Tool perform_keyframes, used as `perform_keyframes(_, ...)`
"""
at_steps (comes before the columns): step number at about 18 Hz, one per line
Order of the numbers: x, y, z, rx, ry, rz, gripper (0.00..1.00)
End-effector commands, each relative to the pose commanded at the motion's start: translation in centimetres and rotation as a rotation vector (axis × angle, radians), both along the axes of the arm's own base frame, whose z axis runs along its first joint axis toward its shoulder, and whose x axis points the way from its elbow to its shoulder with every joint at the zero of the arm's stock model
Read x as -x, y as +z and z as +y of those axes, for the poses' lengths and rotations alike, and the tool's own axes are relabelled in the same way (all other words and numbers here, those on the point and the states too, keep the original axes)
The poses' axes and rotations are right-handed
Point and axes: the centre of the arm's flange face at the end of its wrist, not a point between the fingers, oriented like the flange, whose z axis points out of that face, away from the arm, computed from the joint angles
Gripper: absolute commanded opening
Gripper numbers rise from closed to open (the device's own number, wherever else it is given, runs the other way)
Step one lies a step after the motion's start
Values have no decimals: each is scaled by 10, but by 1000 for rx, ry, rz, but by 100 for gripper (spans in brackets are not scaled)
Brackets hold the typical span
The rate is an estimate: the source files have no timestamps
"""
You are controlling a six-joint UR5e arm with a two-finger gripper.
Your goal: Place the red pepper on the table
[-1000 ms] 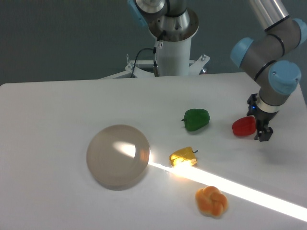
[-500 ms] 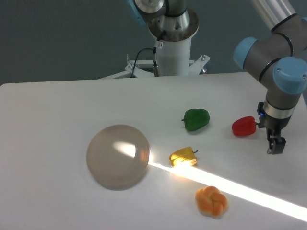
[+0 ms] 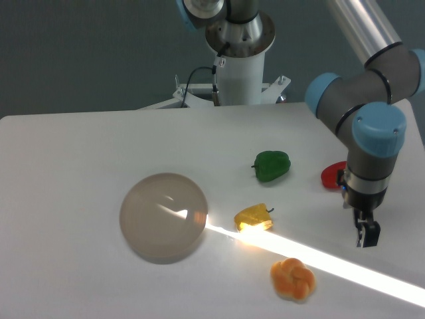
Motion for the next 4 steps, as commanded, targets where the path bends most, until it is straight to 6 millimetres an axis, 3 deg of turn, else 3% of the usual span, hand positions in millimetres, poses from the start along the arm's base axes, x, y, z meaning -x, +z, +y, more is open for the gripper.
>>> perform_keyframes(4, -2, 0, 10, -10, 16, 2, 100)
